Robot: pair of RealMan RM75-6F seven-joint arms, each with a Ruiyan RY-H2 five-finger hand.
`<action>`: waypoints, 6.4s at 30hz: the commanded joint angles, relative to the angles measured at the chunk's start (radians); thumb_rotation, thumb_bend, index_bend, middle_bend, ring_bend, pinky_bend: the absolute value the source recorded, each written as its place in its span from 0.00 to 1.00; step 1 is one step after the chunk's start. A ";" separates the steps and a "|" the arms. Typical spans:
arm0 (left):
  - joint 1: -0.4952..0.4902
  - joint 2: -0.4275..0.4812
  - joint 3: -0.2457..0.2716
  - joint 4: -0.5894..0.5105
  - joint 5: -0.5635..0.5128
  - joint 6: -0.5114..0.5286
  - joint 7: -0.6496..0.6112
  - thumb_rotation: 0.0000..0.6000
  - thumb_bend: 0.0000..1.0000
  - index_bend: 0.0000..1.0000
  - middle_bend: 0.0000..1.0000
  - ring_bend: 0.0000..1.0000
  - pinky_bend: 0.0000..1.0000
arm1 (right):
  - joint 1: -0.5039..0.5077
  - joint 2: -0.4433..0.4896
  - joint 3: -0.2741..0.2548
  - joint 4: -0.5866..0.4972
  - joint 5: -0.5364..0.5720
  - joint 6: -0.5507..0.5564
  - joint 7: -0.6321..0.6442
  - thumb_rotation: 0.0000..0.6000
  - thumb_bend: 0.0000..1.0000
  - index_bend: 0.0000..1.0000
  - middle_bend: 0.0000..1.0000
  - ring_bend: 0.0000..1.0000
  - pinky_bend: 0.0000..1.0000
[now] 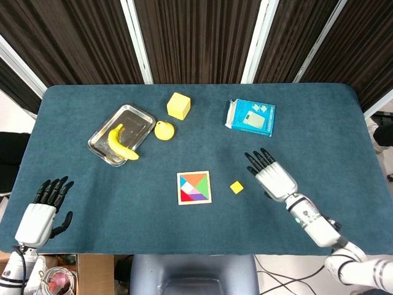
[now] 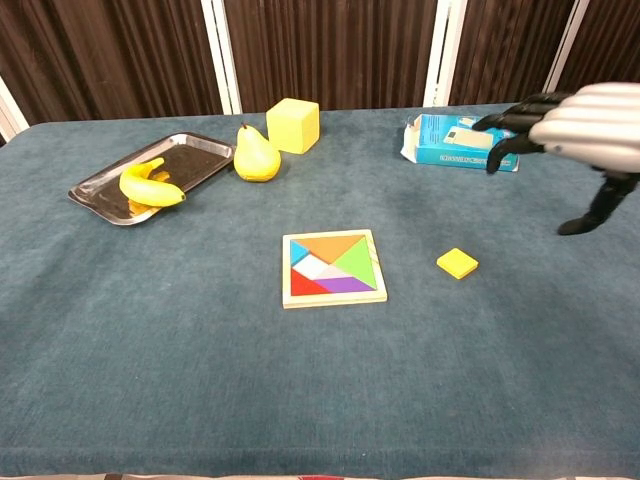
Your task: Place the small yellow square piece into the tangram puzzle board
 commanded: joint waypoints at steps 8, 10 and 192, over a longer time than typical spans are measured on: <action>0.003 0.010 0.000 -0.006 -0.019 -0.006 0.000 1.00 0.49 0.00 0.00 0.00 0.00 | 0.087 -0.155 -0.048 0.190 -0.035 -0.044 0.117 1.00 0.34 0.47 0.00 0.00 0.00; 0.000 0.010 -0.003 -0.008 -0.019 -0.007 -0.001 1.00 0.49 0.00 0.00 0.00 0.00 | 0.095 -0.185 -0.059 0.228 -0.055 -0.036 0.168 1.00 0.35 0.48 0.00 0.00 0.00; 0.007 0.037 -0.007 0.006 -0.029 0.004 -0.064 1.00 0.49 0.00 0.00 0.00 0.00 | 0.433 -0.527 -0.042 0.427 0.145 -0.131 0.036 1.00 0.43 0.50 0.05 0.00 0.00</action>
